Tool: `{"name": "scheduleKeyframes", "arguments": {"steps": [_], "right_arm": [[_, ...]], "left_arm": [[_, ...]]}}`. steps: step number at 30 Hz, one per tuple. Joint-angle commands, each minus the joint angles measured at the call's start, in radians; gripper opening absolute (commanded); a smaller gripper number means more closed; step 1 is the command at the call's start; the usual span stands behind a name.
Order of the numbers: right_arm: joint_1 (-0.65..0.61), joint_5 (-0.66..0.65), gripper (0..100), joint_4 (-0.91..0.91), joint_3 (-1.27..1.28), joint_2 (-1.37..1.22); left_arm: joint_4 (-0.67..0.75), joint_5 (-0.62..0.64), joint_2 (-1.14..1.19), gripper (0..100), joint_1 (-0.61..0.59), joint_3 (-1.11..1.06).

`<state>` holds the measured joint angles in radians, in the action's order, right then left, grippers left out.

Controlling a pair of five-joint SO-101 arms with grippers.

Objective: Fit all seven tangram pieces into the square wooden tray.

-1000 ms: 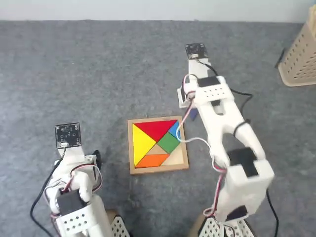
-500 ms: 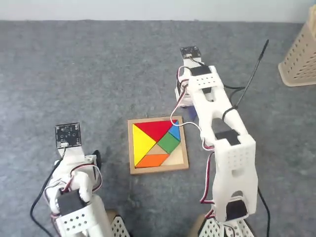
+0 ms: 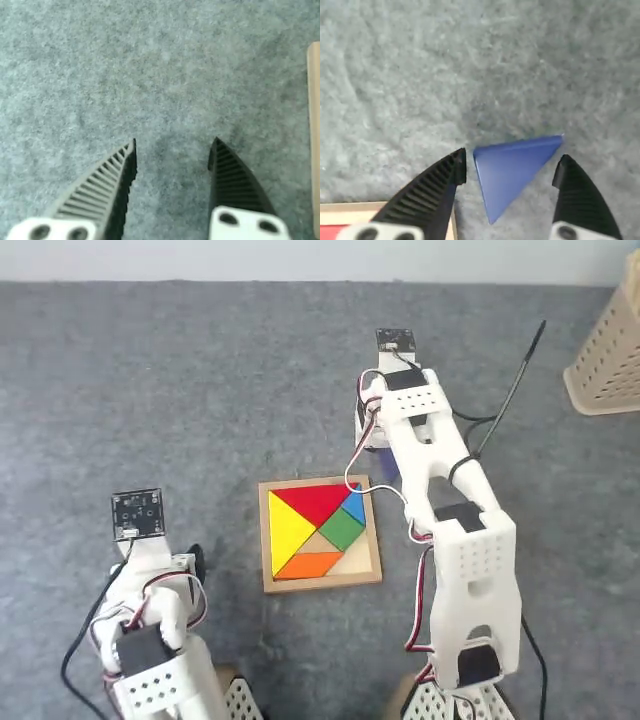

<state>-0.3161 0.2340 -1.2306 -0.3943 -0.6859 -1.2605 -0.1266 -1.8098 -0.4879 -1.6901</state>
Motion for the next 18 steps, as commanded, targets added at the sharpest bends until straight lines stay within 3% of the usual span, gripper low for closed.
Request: {"name": "scheduleKeyframes", "arguments": {"steps": [1,12,18], "right_arm": [[-0.008,0.015,27.8,0.01,-0.051,-0.013],[-0.005,0.021,27.8,0.016,-0.057,-0.07],[0.022,0.114,27.8,0.038,-0.055,-0.076]], "left_arm": [[-0.003,0.009,-0.012,23,0.006,0.005],[-0.003,0.009,-0.012,23,0.006,0.005],[-0.003,0.009,-0.012,23,0.006,0.005]]}}
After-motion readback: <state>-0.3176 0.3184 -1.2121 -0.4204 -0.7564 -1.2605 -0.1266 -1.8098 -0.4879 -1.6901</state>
